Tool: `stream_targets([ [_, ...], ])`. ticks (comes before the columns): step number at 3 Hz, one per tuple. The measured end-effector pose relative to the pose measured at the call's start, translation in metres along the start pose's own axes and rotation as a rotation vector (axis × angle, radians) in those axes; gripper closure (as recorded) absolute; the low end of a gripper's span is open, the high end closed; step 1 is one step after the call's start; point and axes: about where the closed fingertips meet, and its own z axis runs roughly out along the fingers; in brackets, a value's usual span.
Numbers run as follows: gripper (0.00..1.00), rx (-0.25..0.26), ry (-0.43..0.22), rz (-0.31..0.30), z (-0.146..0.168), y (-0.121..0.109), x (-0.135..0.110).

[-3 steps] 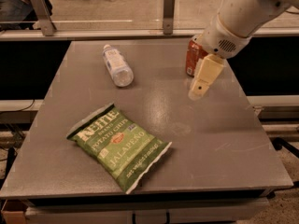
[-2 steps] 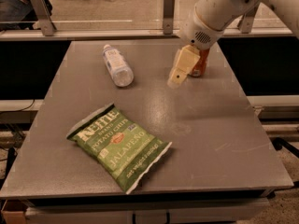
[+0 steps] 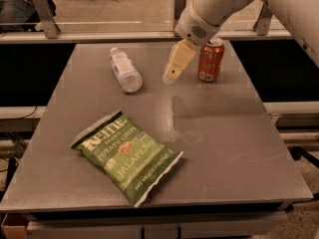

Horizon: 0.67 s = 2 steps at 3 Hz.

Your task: Place blue plastic bottle upright

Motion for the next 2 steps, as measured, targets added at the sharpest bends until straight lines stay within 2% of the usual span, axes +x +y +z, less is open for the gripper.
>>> stream_targets([
  [1, 0.00, -0.006, -0.040, 0.002, 0.031, -0.011, -0.028],
  [2, 0.00, 0.004, -0.088, 0.053, 0.072, -0.027, -0.060],
])
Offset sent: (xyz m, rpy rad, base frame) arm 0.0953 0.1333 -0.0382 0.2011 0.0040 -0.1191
